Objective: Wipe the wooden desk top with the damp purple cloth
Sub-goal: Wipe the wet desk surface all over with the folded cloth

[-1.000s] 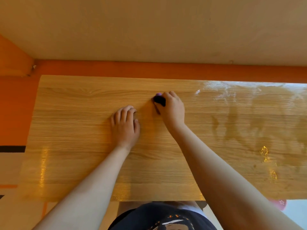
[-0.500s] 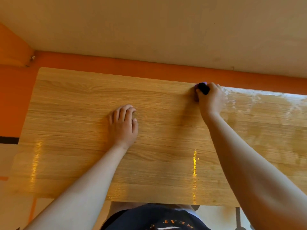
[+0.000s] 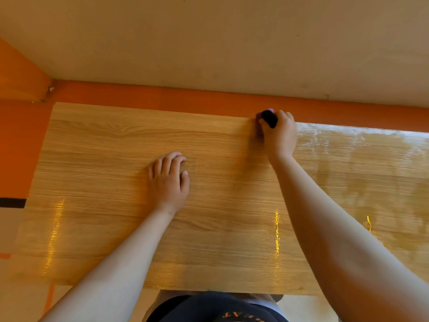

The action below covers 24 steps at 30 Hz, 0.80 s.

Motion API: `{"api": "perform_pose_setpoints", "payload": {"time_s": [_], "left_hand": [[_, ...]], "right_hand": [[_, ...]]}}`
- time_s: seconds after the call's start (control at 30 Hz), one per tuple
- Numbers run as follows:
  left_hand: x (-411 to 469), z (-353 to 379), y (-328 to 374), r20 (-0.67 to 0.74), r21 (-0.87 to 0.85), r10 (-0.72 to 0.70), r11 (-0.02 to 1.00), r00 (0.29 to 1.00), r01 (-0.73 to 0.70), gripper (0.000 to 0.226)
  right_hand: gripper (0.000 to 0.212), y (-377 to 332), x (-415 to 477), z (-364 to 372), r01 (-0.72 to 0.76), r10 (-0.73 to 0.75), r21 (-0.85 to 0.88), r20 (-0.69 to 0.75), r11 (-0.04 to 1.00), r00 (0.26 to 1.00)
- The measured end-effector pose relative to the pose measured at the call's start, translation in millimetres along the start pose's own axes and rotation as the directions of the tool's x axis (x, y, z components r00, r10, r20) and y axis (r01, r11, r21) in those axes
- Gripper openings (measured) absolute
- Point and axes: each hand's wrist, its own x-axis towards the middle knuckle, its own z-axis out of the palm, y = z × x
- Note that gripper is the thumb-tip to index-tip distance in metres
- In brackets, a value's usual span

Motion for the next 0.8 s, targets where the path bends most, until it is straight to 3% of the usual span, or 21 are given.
{"api": "perform_pose_setpoints", "payload": {"time_s": [0.13,0.33,0.43,0.63,0.73,0.8], "left_hand": [[1,2,-1,-0.013,-0.003,0.015,1.000,1.000,-0.015,0.027],[0,0,-2,0.001,-0.023,0.013,1.000,1.000,-0.013,0.028],[0,0,-3,0.019,-0.022,0.020,1.000,1.000,-0.020,0.029],[0,-2,-3,0.042,-0.009,0.028,1.000,0.999,-0.028,0.030],[0,-2,-4,0.053,-0.019,0.028,0.999,0.998,-0.027,0.029],[0,-3,-6,0.055,-0.038,0.034,0.999,0.998,-0.032,0.029]], "right_hand": [[0.025,53,5,-39,-0.168,0.161,-0.057,-0.106,0.984,0.981],[0.028,73,-20,-61,-0.288,0.279,-0.076,-0.117,0.955,0.953],[0.024,42,-51,-44,-0.238,0.235,-0.062,-0.047,0.969,0.971],[0.022,-19,-136,7,0.020,-0.022,0.014,0.090,1.000,0.996],[0.020,-1,-147,-7,-0.016,0.017,-0.016,0.047,1.000,0.999],[0.019,26,-143,-31,-0.125,0.124,-0.048,-0.020,0.991,0.992]]}}
